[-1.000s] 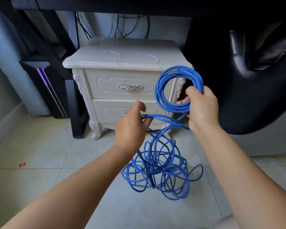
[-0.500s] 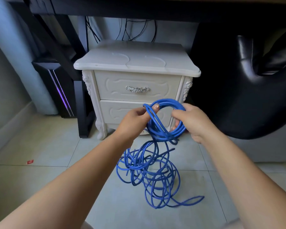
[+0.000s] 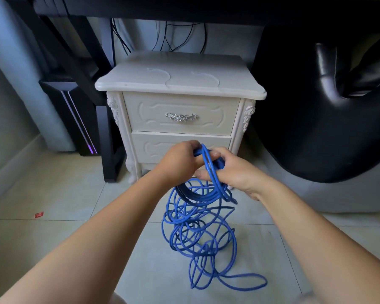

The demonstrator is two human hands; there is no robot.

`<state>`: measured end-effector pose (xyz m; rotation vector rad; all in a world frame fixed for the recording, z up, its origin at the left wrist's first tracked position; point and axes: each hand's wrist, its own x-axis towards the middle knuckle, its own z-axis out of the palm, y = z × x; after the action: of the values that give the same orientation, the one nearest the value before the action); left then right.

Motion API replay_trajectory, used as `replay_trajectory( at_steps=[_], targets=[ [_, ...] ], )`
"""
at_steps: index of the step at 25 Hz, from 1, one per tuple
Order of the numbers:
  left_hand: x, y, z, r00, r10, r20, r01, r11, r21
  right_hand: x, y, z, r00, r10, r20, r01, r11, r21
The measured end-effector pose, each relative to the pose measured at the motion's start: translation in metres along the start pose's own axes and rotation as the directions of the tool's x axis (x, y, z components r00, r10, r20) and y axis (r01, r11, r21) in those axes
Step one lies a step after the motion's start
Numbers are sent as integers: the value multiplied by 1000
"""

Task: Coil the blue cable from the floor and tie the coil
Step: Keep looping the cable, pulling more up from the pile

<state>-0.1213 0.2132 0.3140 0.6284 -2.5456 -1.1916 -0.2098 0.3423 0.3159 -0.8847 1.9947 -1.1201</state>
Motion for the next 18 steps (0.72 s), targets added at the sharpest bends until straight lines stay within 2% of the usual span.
replay_trajectory(
  at_steps=[1, 3, 6, 8, 10, 12, 13, 14, 16, 18],
  targets=[
    [1, -1, -1, 1000, 17, 7, -17, 999, 38, 0, 0, 0, 999, -7, 44, 7, 1000, 18],
    [0, -4, -7, 999, 41, -19, -39, 993, 108, -2, -3, -1, 995, -30, 96, 13, 984, 178],
    [-2, -8, -25, 992, 56, -112, -44, 994, 99, 3, 1, -13, 991, 136, 0, -125, 911, 392],
    [-5, -11, -38, 980, 54, -191, -43, 997, 61, 6, 8, -20, 966, 253, -49, -218, 904, 366],
    [-7, -13, -45, 969, 84, -233, -72, 996, 57, 6, 11, -24, 939, 302, -168, -262, 939, 220],
    [-10, -13, -43, 968, 141, -206, -120, 987, 109, 4, 4, -21, 932, 203, -301, -177, 978, 111],
    [-11, -11, -41, 966, 173, -191, -148, 979, 138, 1, -5, -16, 957, 96, -272, -68, 991, 113],
    [-11, -9, -39, 960, 207, -190, -180, 972, 151, -2, -13, -9, 986, -16, -168, 39, 990, 133],
    [-12, -3, -38, 937, 273, -216, -250, 959, 132, 1, -15, 6, 990, -138, 10, 136, 986, 101],
    [-13, 3, -38, 918, 321, -233, -299, 946, 125, 7, -5, 11, 991, -126, -43, 125, 992, -6]
  ],
)
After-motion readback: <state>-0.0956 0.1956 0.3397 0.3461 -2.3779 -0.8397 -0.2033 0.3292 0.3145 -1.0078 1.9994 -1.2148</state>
